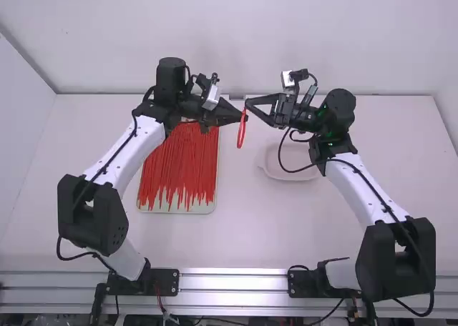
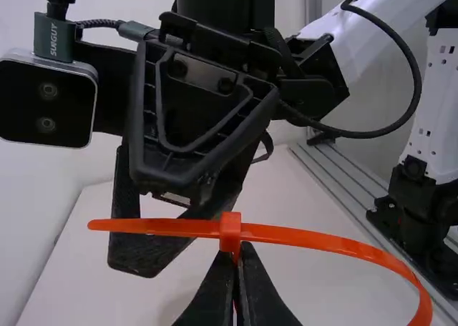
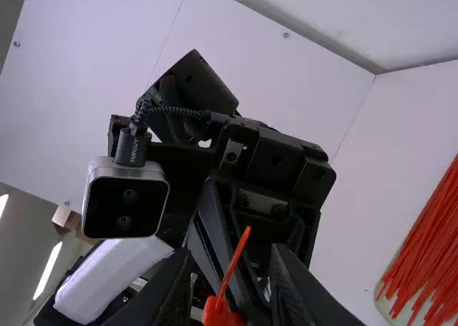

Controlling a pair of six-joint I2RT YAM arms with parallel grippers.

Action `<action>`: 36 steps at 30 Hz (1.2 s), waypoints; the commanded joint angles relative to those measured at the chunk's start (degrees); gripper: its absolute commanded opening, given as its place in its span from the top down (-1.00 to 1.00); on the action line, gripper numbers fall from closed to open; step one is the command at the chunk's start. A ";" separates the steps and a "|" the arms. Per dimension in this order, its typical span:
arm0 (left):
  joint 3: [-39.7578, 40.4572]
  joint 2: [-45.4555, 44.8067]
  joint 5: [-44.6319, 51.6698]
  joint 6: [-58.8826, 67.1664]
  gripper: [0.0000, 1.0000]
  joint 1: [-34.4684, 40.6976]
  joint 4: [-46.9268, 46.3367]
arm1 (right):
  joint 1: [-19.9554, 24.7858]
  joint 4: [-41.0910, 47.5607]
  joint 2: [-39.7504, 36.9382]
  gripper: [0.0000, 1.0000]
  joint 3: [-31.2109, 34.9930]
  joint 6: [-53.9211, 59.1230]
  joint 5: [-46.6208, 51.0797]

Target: Fasten the cable tie

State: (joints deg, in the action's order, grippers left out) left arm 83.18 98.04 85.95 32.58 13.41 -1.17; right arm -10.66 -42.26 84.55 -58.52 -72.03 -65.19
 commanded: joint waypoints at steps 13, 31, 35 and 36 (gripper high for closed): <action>-1.14 -0.42 1.68 -0.02 0.96 1.57 -0.09 | -0.28 -0.42 -0.61 1.00 0.07 -0.20 0.26; -6.73 -0.42 -4.39 0.20 0.96 1.57 -2.89 | -0.20 -1.53 -0.63 1.00 0.07 -1.70 -0.83; -9.57 -0.42 -4.61 0.20 0.96 1.55 -2.89 | -0.20 -1.51 -0.66 1.00 0.04 -2.16 -0.83; -10.51 -0.42 -4.94 0.15 0.96 1.55 -2.89 | -0.20 -1.64 -0.66 1.00 0.04 -2.82 -0.81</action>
State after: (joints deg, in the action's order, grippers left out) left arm 75.64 97.49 83.35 32.60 14.48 -3.11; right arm -10.85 -42.15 85.10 -56.71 -73.47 -67.51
